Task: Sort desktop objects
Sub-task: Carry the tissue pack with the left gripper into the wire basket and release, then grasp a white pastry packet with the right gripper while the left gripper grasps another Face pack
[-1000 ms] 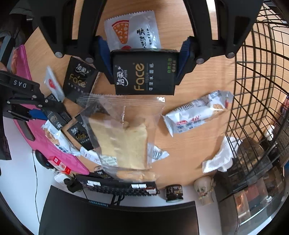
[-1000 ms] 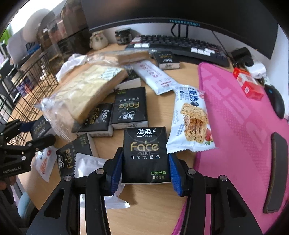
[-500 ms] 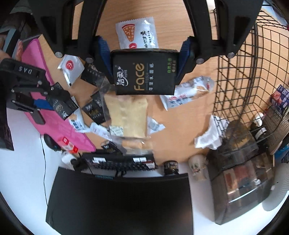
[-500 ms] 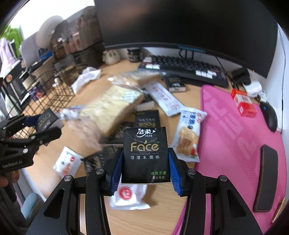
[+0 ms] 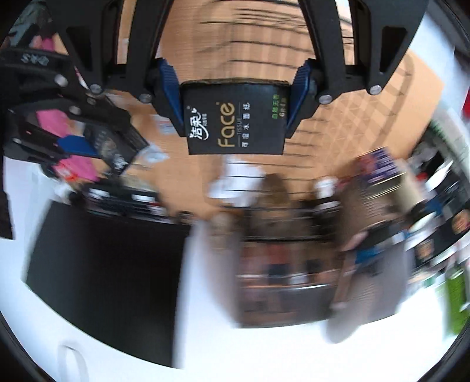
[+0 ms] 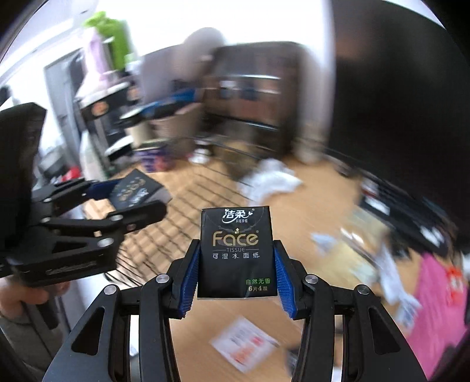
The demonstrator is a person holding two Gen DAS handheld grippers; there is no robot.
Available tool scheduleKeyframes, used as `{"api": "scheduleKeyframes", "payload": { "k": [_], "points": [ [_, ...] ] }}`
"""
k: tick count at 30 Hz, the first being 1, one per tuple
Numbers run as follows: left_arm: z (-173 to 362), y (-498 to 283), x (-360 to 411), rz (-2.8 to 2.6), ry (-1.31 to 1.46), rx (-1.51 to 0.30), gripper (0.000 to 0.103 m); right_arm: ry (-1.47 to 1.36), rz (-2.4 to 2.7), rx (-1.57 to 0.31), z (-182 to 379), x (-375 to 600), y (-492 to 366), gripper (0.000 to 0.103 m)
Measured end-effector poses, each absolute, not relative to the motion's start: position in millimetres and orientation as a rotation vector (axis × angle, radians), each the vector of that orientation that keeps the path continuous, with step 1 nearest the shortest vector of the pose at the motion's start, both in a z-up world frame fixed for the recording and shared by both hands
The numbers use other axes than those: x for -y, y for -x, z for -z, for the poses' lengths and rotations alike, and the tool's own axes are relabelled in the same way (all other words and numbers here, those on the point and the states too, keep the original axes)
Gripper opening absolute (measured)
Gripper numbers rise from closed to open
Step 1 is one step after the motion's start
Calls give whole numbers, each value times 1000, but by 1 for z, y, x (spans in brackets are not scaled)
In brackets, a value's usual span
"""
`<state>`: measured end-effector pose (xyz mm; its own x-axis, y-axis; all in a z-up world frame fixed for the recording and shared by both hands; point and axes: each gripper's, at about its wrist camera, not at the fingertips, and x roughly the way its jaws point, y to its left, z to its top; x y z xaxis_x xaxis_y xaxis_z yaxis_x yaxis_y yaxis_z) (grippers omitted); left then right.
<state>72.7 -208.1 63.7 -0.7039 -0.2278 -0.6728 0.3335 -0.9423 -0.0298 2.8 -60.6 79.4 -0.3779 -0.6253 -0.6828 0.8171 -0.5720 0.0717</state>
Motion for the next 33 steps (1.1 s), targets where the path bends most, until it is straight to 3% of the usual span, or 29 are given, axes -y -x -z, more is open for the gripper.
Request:
{"api": "scheduleKeyframes", "payload": {
  "k": [5,12,14,19,26,33],
  "points": [
    [-42,-81,252,2537,-1061,-291,68,-869,1893,-396,-64,133,-16,47],
    [-21,-80,272,2482,-1128,-330,69,-894,1864,-399,-46,160,-20,48],
    [-20,-78,273,2472,-1144,-333,73,-892,1886,-398,-46,159,-20,61],
    [-24,-79,268,2483,-1128,-354,84,-913,1910,-356,-51,148,-8,67],
    [-34,-72,234,2536,-1130,-294,85,-922,1969,-310,-61,93,1,67],
    [-40,-60,151,2729,-1201,-190,85,-992,2132,-247,-57,-8,18,67]
  ]
}}
